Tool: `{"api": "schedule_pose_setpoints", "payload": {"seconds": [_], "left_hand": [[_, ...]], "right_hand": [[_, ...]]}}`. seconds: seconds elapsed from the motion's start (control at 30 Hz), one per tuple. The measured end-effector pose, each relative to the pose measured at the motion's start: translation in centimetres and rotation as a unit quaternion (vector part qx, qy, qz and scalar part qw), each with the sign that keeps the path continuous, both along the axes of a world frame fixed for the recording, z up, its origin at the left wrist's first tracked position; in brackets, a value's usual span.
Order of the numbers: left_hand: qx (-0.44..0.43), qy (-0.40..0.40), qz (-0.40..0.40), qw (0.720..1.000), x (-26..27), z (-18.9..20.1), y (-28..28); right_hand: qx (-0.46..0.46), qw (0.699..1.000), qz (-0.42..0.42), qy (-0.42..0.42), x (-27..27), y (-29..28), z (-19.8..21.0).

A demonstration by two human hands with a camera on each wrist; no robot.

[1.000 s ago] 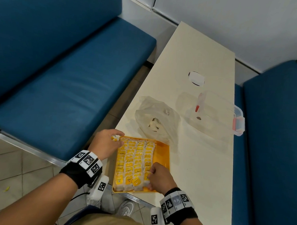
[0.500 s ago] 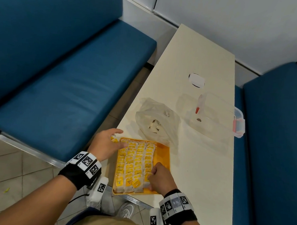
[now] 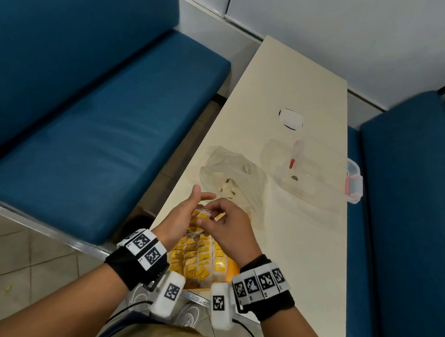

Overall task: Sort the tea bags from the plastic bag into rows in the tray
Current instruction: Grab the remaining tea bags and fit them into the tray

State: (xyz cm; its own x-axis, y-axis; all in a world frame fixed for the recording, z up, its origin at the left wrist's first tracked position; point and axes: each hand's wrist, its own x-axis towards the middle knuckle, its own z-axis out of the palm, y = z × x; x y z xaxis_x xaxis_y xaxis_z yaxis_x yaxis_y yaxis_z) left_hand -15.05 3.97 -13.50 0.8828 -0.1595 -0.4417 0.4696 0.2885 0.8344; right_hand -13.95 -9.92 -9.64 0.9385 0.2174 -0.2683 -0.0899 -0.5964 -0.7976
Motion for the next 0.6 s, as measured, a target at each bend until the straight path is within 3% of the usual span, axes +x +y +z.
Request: {"api": "schedule_pose_setpoints", "payload": {"seconds": [0.3, 0.6], "left_hand": [[0.017, -0.033, -0.066, 0.997, -0.2, -0.5, 0.6], [-0.019, 0.002, -0.034, 0.999, 0.0, -1.4, 1.5]], "right_hand": [[0.035, 0.999, -0.029, 0.019, 0.7, -0.9, -0.4], [0.069, 0.997, 0.003, 0.036, 1.0, -2.3, -0.5]]}}
